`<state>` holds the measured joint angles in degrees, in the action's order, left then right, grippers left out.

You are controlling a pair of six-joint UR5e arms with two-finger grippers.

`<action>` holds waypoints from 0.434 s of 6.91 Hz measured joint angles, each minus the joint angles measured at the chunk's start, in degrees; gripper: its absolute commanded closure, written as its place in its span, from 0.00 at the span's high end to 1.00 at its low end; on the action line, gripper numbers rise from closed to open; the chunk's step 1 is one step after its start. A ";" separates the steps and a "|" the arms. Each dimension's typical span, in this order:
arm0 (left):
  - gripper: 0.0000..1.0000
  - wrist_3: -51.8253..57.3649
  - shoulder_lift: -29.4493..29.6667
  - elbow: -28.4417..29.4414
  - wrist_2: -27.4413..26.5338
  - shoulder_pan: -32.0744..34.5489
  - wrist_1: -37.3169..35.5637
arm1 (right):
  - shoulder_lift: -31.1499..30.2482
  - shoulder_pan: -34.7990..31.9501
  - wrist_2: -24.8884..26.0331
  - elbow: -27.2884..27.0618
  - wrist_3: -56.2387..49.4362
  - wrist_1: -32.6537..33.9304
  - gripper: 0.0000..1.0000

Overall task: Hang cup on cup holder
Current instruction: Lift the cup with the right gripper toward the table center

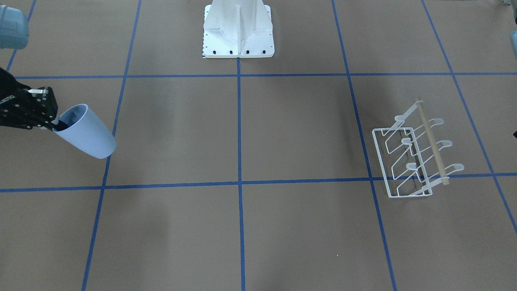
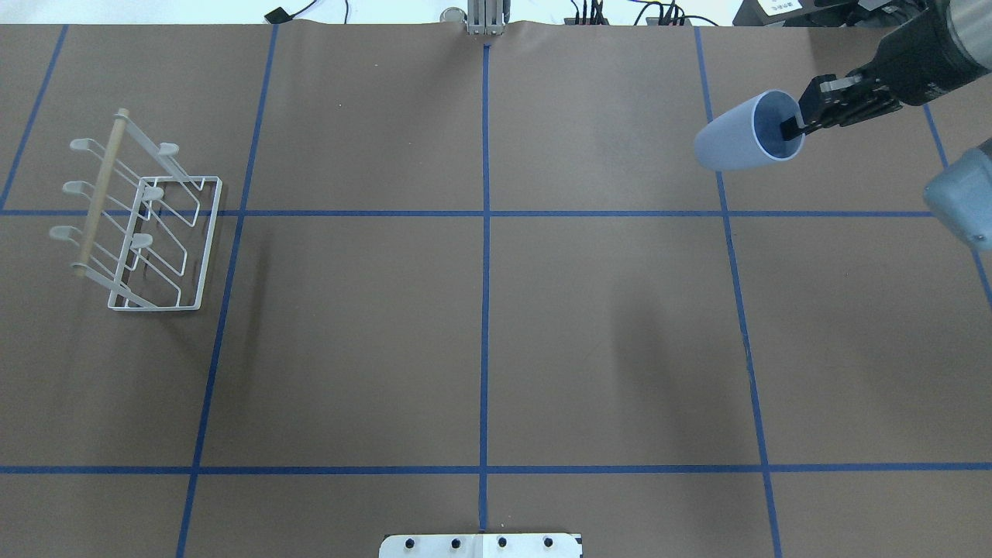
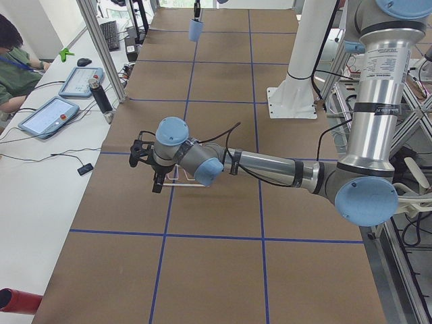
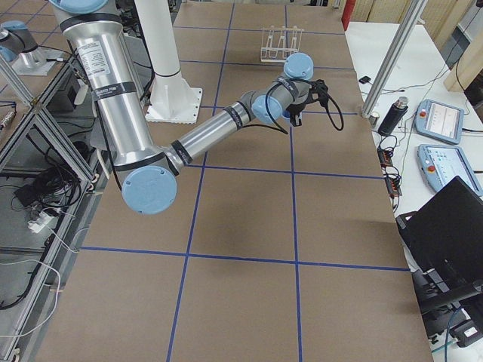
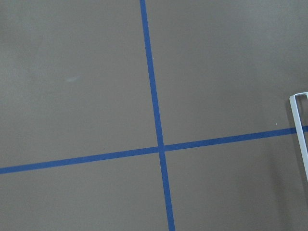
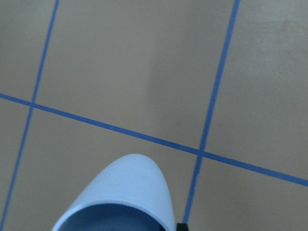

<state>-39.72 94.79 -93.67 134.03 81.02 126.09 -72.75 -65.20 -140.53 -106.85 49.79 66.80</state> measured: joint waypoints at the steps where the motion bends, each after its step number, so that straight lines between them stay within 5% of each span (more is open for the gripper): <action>1: 0.98 -9.98 0.15 -0.07 0.14 -1.71 7.88 | -0.34 3.28 3.00 0.05 13.10 -12.20 0.00; 3: 0.98 -31.14 0.35 -0.28 0.25 -4.74 26.14 | -0.57 9.83 9.94 0.07 31.70 -31.20 0.00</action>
<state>-70.86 95.14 -93.94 134.28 76.28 152.24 -73.32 -55.37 -130.58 -106.78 81.49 35.59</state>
